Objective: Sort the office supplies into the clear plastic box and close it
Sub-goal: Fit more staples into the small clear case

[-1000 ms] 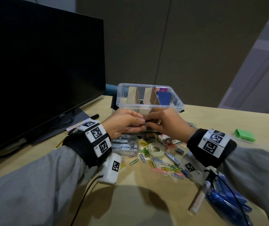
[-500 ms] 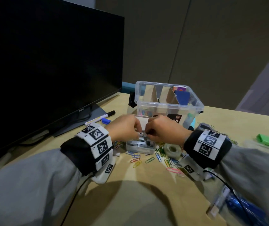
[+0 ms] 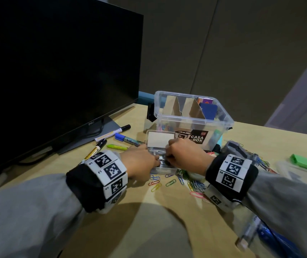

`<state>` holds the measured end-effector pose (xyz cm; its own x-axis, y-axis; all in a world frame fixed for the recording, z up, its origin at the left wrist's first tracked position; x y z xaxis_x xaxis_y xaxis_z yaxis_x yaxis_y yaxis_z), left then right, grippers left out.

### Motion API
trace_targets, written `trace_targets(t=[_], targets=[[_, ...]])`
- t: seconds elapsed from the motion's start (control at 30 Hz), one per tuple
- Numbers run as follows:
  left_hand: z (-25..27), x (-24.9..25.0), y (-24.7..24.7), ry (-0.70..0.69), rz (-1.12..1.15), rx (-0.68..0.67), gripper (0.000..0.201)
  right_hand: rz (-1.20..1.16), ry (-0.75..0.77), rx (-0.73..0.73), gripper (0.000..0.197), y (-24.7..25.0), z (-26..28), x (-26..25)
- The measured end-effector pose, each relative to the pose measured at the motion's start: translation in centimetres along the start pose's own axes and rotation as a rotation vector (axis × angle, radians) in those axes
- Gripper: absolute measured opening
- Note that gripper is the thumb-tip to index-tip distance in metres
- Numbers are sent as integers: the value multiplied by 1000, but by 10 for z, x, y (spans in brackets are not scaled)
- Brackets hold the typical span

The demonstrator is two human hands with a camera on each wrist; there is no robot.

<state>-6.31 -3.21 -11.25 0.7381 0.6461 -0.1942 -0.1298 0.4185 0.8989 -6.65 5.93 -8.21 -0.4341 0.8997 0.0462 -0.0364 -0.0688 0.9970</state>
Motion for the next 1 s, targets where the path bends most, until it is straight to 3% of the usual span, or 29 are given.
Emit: trace_targets(t=[0.33,1.0], targets=[[-4,0,0,-5,-53,9,54,94,-28,-8,20,-2,-1,-1],[-12,-1,-3,-8,-80,19,45,88,-7,11,16,1,-7,-4]])
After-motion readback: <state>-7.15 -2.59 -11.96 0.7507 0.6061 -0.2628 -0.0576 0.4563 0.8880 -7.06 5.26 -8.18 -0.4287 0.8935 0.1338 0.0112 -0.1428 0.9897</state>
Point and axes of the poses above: each hand's wrist, its own z-axis away from the middle knuckle, its own y-axis out of the back of the hand, x = y × z, the point moved 7 cm from there along -z, towards the middle knuckle, and after that the axes turned 4 degrees about -z, right-handed, at the moved point
